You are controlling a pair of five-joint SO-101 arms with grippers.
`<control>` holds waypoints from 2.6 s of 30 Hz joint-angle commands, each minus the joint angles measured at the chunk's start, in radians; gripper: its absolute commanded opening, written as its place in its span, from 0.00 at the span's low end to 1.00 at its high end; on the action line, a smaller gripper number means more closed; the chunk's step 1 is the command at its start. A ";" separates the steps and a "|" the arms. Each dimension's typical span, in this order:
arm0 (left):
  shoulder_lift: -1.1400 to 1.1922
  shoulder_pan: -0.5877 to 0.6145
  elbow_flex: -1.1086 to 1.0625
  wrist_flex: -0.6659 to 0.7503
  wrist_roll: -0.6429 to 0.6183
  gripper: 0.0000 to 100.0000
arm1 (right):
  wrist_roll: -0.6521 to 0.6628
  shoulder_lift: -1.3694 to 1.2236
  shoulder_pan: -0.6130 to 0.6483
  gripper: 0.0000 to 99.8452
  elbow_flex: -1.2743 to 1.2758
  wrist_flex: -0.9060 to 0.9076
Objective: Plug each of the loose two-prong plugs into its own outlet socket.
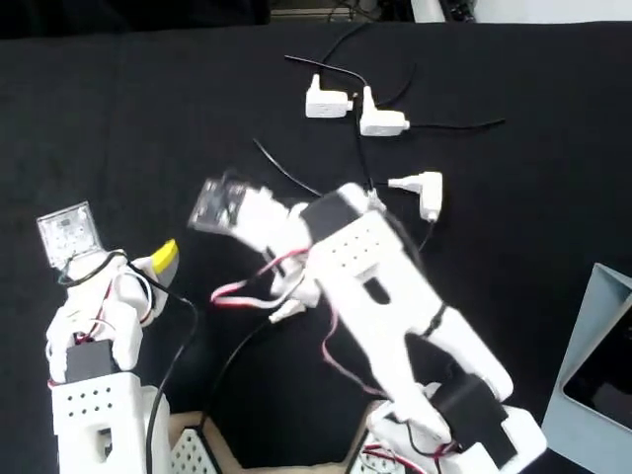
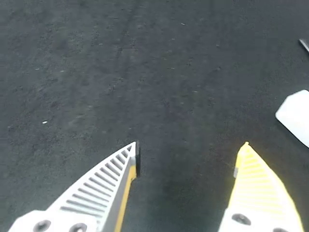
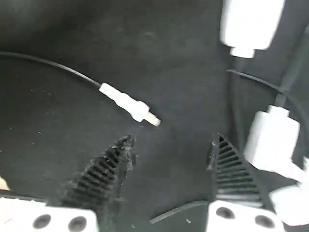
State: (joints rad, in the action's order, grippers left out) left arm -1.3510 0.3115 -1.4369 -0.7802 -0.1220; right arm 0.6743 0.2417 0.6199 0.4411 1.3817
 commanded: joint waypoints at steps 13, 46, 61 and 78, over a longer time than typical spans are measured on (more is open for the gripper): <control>-0.008 0.059 0.027 0.025 0.009 0.32 | 0.121 -0.012 0.101 0.24 0.295 -0.344; -0.008 0.058 0.025 0.025 0.009 0.32 | 0.071 -0.254 0.054 0.19 0.058 -0.224; -0.008 0.058 0.025 0.025 0.009 0.32 | 0.077 -0.255 0.055 0.13 0.088 -0.218; -0.008 0.058 0.025 0.025 0.009 0.32 | 0.077 -0.329 0.051 0.13 0.051 -0.218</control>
State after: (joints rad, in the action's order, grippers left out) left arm -1.3510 0.3636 -1.4369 -0.7802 -0.1220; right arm 0.7557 -0.0913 0.6628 0.5485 1.1546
